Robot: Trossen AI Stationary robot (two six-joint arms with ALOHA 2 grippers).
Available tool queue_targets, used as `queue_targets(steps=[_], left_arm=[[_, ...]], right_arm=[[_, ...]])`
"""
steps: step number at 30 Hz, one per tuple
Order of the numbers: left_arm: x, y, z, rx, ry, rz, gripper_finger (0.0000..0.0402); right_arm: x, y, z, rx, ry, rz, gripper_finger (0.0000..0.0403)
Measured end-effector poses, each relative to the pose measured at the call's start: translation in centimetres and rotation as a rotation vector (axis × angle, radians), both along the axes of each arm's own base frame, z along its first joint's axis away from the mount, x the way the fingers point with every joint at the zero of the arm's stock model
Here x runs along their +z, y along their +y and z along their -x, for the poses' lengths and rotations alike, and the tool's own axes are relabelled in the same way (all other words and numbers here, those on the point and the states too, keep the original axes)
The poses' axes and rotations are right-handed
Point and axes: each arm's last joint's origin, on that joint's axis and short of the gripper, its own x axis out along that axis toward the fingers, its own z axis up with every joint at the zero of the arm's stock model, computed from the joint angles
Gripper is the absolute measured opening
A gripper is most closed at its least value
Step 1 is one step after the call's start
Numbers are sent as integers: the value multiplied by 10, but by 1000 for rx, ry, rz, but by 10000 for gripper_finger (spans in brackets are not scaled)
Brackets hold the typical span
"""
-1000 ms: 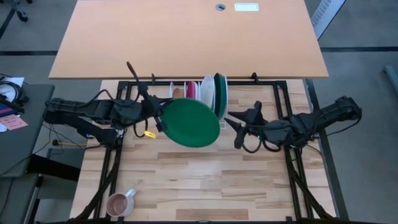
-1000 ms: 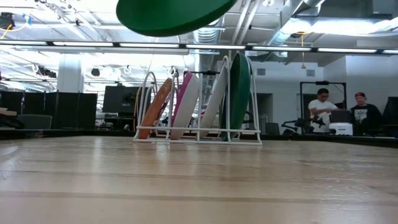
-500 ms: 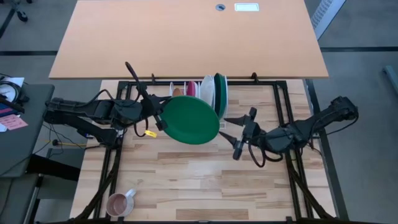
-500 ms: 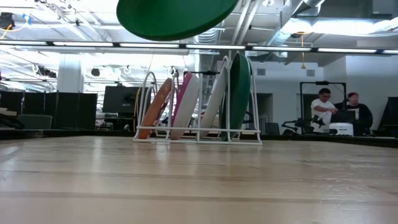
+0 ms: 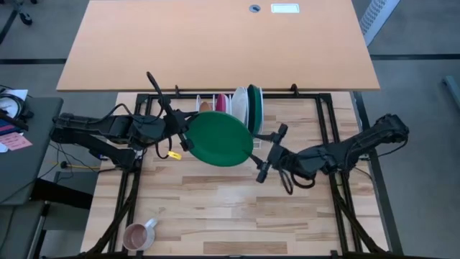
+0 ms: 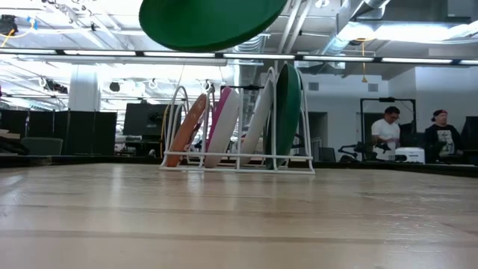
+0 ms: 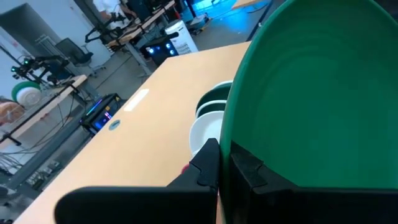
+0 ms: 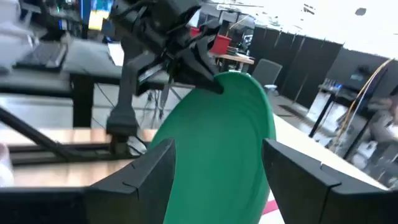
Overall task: Sort dishes
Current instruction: Put the green plate in the dish rack
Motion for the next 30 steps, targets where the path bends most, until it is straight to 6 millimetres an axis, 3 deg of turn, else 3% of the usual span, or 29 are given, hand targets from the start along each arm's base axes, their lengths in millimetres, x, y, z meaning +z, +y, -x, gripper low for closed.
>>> queue_targets(steps=[9,13,30], left_arm=[[-1,-2,-2,-55,6,15,0],[-1,-2,-2,-58,13,15,0],[0,-11,-1,-111,37,-30,0]], right_arm=[[-23,7,-28,-242,185,320,224],[-28,10,-35,-272,220,396,211],[-24,3,-38,-364,145,276,159]])
